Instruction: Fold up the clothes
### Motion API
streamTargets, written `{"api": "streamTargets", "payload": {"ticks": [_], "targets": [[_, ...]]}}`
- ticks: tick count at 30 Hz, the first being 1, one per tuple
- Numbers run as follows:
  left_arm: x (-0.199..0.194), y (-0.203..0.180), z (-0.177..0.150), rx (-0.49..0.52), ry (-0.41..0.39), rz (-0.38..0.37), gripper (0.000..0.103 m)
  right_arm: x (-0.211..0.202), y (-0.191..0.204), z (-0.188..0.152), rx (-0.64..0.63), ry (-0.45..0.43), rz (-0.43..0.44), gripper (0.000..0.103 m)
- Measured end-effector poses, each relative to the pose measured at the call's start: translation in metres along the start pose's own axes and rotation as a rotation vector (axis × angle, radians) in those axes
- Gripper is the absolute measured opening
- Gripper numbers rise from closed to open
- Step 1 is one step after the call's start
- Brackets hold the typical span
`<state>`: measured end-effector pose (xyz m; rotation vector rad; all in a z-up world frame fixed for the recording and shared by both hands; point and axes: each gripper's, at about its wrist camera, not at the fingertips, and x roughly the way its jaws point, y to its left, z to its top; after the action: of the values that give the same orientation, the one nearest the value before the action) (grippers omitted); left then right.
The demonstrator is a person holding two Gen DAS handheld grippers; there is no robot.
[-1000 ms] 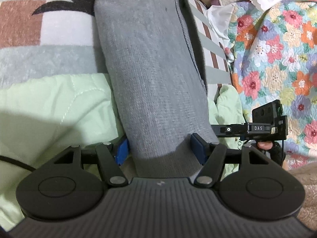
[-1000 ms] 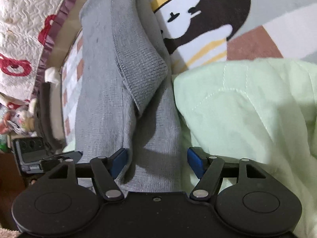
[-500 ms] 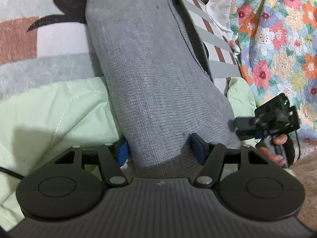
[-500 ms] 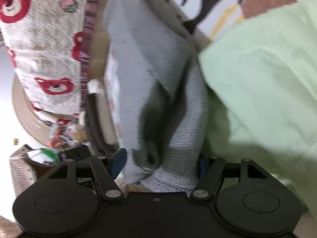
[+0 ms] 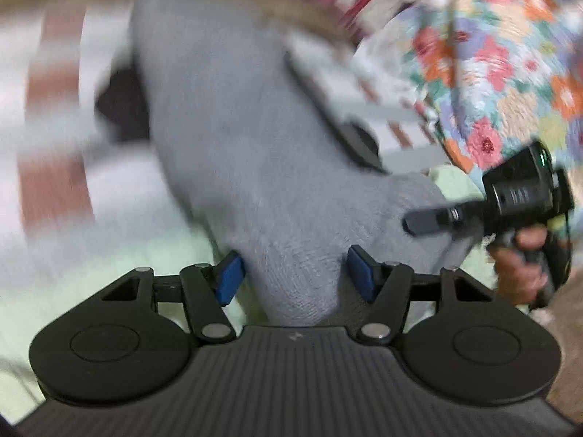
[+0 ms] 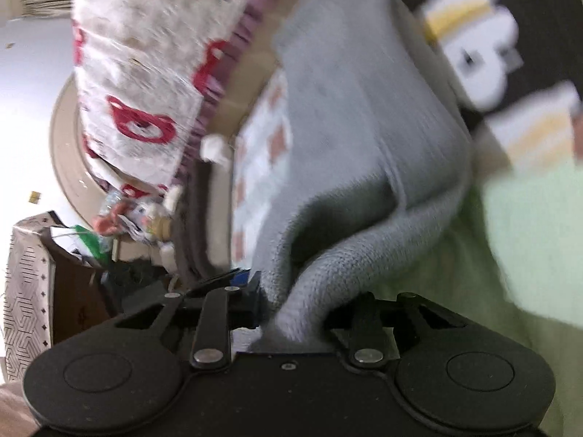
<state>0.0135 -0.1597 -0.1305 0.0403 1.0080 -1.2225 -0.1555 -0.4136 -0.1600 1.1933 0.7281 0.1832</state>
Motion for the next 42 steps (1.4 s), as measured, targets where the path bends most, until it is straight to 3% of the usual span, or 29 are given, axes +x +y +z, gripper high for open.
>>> {"api": "streamTargets", "payload": {"ticks": [4, 7, 10, 14, 17, 21, 25, 29, 31, 34, 36, 40, 42], "targets": [[-0.025, -0.012, 0.011, 0.127, -0.176, 0.029, 0.061, 0.001, 0.020, 0.032, -0.043, -0.059, 0.007, 0.033], [-0.036, -0.015, 0.015, 0.195, -0.235, 0.024, 0.065, 0.003, 0.028, 0.049, -0.051, -0.069, -0.011, 0.032], [-0.034, -0.024, 0.013, 0.297, -0.230, 0.056, 0.068, 0.006, 0.033, 0.062, -0.036, -0.068, -0.009, 0.032], [-0.019, -0.034, 0.001, 0.443, -0.165, 0.137, 0.078, 0.009, 0.040, 0.076, -0.044, -0.058, -0.027, 0.032], [-0.011, -0.039, -0.008, 0.530, -0.102, 0.177, 0.078, 0.009, 0.044, 0.085, -0.044, -0.058, -0.029, 0.032], [0.003, -0.050, -0.021, 0.641, -0.082, 0.249, 0.078, 0.009, 0.046, 0.093, -0.027, -0.055, -0.010, 0.032], [0.012, -0.058, -0.021, 0.748, -0.185, 0.381, 0.084, 0.013, 0.052, 0.092, -0.043, -0.049, -0.001, 0.032], [0.021, -0.057, -0.014, 0.798, -0.220, 0.331, 0.086, 0.010, 0.052, 0.092, -0.018, -0.054, 0.034, 0.032], [0.025, -0.054, -0.003, 0.768, -0.223, 0.300, 0.086, 0.008, 0.054, 0.093, -0.015, -0.049, 0.038, 0.032], [0.021, -0.042, 0.024, 0.585, -0.228, 0.199, 0.070, -0.004, 0.055, 0.098, -0.001, -0.058, 0.045, 0.032], [0.017, -0.039, 0.032, 0.540, -0.249, 0.182, 0.055, -0.011, 0.051, 0.106, 0.035, -0.064, 0.070, 0.032], [0.020, -0.041, 0.042, 0.559, -0.259, 0.219, 0.038, -0.003, 0.058, 0.127, 0.038, -0.041, 0.036, 0.032], [0.021, -0.044, 0.054, 0.564, -0.303, 0.306, 0.035, 0.002, 0.072, 0.141, -0.024, -0.047, -0.006, 0.032]]}}
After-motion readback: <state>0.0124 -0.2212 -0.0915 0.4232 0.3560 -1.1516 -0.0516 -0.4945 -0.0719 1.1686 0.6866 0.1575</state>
